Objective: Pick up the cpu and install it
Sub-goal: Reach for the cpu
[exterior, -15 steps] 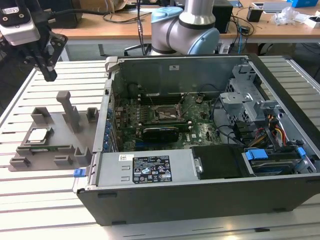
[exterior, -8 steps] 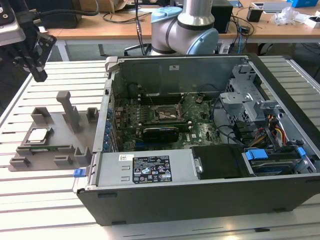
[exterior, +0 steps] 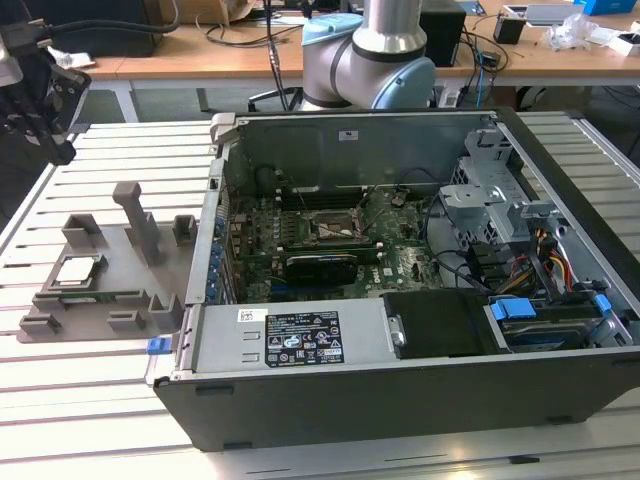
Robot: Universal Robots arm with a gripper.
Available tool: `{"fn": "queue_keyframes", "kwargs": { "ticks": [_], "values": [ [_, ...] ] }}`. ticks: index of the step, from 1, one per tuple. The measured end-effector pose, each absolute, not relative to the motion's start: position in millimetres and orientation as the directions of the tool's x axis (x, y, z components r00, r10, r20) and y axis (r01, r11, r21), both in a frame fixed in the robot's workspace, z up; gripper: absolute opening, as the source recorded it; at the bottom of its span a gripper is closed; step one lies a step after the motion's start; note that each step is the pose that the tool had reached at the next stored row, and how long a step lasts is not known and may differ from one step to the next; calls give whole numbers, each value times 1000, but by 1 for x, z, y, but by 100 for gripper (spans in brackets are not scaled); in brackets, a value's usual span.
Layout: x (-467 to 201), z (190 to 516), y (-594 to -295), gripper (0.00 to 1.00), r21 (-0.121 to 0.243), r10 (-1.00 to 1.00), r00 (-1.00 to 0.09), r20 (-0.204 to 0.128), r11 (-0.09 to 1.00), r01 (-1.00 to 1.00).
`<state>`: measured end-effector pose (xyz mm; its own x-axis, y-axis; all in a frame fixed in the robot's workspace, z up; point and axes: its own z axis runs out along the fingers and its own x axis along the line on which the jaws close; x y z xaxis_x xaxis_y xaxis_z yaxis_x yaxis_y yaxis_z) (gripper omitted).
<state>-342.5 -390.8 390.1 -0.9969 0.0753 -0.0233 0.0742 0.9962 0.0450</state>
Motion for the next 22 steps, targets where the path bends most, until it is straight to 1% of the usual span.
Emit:
{"fn": "queue_keyframes", "kwargs": {
  "ticks": [22],
  "values": [
    [-402, 389, -391, 11, 45, 75, -997, -23, 996, 74]
  ]
}}
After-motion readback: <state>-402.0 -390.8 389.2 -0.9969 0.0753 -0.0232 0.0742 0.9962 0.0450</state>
